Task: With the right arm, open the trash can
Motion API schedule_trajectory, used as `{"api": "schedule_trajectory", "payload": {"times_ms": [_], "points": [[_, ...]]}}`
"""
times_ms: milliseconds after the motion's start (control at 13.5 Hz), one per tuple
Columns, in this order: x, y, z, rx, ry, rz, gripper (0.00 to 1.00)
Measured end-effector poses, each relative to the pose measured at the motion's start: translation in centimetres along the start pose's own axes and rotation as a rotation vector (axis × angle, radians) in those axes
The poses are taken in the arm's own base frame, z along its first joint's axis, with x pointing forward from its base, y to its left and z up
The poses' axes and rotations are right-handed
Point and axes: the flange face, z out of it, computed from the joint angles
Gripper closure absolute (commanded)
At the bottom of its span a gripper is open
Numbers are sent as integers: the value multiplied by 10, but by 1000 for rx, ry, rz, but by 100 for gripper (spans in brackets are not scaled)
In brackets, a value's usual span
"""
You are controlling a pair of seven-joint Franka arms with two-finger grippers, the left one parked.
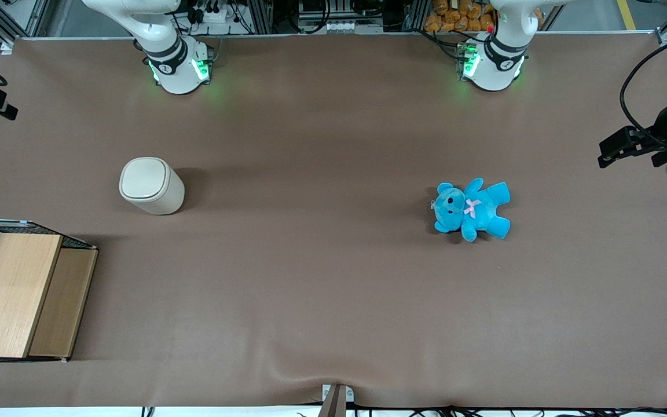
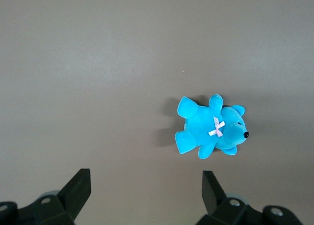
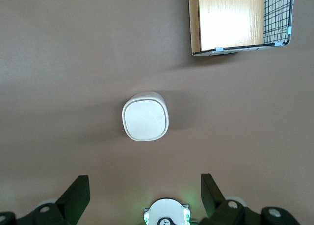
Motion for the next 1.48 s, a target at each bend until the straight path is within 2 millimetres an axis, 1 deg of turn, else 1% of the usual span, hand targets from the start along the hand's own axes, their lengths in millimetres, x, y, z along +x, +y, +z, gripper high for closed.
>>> {"api": "schedule_trajectory", "payload": {"times_ms": [148, 295, 443, 738, 1107, 1255, 1477], "points": [[0, 0, 4, -1, -19, -14, 0], [4, 0, 17, -2, -53, -18, 0], [9, 1, 39, -3, -102, -21, 0], [17, 2, 89, -5, -208, -19, 0], [33, 3, 153, -5, -228, -22, 0], [35, 4, 173, -5, -244, -23, 0], [33, 5, 197, -5, -270, -25, 0]]}}
